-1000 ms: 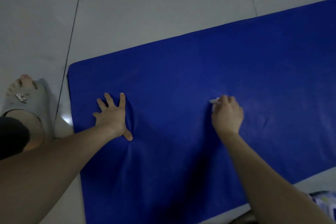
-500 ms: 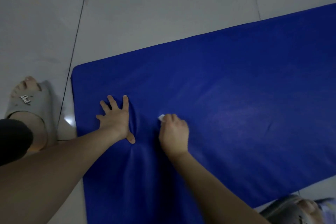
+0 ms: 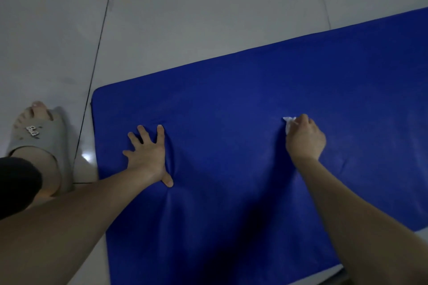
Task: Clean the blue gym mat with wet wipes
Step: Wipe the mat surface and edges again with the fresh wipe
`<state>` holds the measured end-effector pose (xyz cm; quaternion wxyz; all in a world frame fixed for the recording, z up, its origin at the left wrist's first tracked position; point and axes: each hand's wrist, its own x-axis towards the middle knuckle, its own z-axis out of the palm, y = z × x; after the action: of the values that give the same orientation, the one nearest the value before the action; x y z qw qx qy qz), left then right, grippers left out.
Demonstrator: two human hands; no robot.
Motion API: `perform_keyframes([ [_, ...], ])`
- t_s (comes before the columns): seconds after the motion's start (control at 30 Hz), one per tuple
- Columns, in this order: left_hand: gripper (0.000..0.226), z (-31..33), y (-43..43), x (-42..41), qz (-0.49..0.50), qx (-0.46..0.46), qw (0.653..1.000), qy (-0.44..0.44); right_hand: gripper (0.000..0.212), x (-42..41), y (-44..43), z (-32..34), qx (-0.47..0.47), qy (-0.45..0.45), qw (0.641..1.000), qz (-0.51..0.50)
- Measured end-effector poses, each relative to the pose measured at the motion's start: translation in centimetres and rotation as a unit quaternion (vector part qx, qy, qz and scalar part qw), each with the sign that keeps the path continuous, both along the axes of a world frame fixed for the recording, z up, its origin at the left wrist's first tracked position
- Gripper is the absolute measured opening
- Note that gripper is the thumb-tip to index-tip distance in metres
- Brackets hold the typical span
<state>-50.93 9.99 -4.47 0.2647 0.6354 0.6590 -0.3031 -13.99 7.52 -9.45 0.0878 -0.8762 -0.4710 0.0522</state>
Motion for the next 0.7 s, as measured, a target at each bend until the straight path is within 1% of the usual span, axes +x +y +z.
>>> perform_keyframes([
  [0.07,0.173,0.0,0.0,0.0,0.001,-0.003,1.0,0.0,0.026,-0.9,0.5,-0.3,-0.004,0.027,0.999,-0.041],
  [0.13,0.173,-0.1,0.0,0.1,0.001,-0.001,1.0,0.001,0.017,-3.8,0.6,-0.3,0.01,0.064,0.997,-0.03],
  [0.2,0.172,0.0,0.0,0.1,-0.001,-0.001,1.0,0.002,0.01,-7.5,0.3,-0.1,0.023,0.089,0.996,0.022],
  [0.27,0.172,0.0,0.1,0.1,-0.001,-0.005,1.0,0.003,0.011,-11.7,-0.2,0.2,0.027,0.11,0.99,0.085],
  [0.33,0.172,0.0,0.1,0.1,-0.003,-0.006,1.0,0.005,0.006,-16.1,-1.2,0.5,0.03,0.12,0.981,0.151],
  [0.43,0.171,0.0,0.1,0.2,-0.006,-0.005,1.0,0.012,0.018,-20.6,-2.7,0.8,0.061,0.095,0.959,0.261],
  [0.53,0.17,0.1,0.2,0.2,-0.006,-0.01,1.0,0.014,0.019,-19.3,-2.1,0.7,0.077,0.05,0.936,0.34],
  [0.57,0.171,0.1,0.2,0.2,-0.006,-0.013,1.0,0.012,0.023,-17.9,-1.6,0.7,0.068,0.033,0.936,0.343],
  [0.6,0.171,0.1,0.2,0.2,-0.006,-0.014,1.0,0.011,0.027,-16.2,-0.9,0.8,0.047,0.021,0.945,0.324],
  [0.67,0.172,0.0,0.2,0.1,-0.005,-0.013,1.0,0.008,0.033,-11.8,0.7,0.7,-0.004,0.007,0.969,0.245],
  [0.7,0.172,0.1,0.2,0.1,-0.005,-0.012,1.0,0.008,0.033,-9.3,1.2,0.6,-0.009,0.012,0.98,0.201],
])
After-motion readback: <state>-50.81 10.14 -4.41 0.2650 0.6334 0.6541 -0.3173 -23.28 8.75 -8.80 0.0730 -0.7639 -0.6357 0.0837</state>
